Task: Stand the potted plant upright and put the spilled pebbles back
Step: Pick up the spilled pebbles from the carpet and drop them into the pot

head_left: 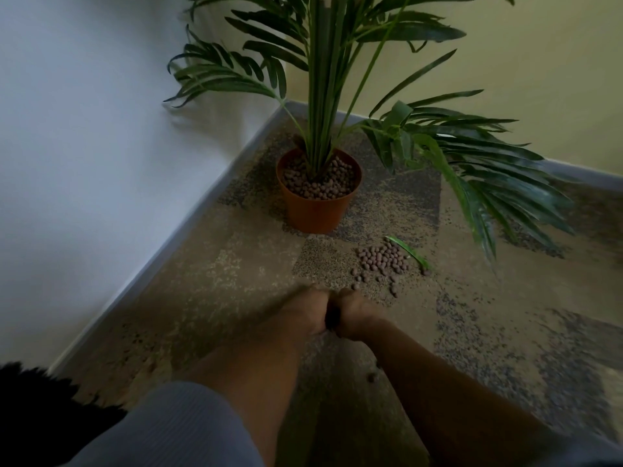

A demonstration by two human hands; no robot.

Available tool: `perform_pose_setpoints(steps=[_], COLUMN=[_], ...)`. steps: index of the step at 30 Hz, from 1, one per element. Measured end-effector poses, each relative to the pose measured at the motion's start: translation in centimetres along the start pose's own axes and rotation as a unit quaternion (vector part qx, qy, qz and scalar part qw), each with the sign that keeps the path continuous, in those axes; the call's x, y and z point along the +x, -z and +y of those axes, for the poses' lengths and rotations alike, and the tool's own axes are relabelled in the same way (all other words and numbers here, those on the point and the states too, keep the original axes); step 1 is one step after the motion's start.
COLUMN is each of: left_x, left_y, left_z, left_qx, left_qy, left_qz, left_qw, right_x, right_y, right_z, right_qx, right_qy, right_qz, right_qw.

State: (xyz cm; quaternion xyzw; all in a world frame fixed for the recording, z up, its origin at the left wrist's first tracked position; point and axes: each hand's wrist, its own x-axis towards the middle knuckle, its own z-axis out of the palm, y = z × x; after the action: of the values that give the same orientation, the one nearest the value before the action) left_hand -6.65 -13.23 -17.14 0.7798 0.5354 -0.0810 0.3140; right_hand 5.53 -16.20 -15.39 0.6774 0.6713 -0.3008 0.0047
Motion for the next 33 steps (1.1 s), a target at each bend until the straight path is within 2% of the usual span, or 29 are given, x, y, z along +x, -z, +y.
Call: perform_pose_setpoints(steps=[6,9,11,13,16,18,20,24,29,33], left_x=[-0.4,-0.5,-0.5,-0.5,-0.6,-0.6,-0.7,-0.8,-0.8,-0.5], left_y=[0.3,0.4,0.5,0.7,0.8,0.8,0.8,1.0,0.8,1.3], left_z=[0.1,0.0,-0.2,-0.5,-0.9,-1.0,-1.1,-1.3,-1.6,-1.8], left_qx=[0.003,-0.008,-0.021,-0.025,-0.003,0.016,0.018,-0.018,-0.085,-0.182], left_qy=[0.025,0.038,0.049,0.062,0.065,0.064,0.068,0.091,0.117,0.138], left_qz=[-0.023,-0.019,-0.012,-0.002,0.009,0.006,0.002,0.011,0.009,-0.009], left_qw=[0.999,0.999,0.999,0.998,0.998,0.998,0.998,0.996,0.989,0.973], right_x=[0.0,0.3,0.5,0.7,0.9,1.0,0.9,0.7,0.2,0.1], right_y=[0.1,-0.2,-0.1,0.1,0.5,0.7,0.9,1.1,1.0,1.2], right_z=[-1.2,-1.3,-1.2,-0.9,-0.6,-0.5,-0.6,-0.7,-0.5,-0.4], right_qx=[-0.129,-0.130,-0.081,0.022,0.162,0.290,0.431,0.562,0.609,0.654], right_qy=[0.027,0.034,0.020,-0.018,-0.077,-0.132,-0.178,-0.229,-0.250,-0.252], right_qz=[-0.001,0.000,-0.003,-0.007,-0.017,-0.011,-0.013,-0.024,-0.040,-0.039], right_qw=[0.991,0.991,0.997,1.000,0.984,0.948,0.885,0.795,0.752,0.712])
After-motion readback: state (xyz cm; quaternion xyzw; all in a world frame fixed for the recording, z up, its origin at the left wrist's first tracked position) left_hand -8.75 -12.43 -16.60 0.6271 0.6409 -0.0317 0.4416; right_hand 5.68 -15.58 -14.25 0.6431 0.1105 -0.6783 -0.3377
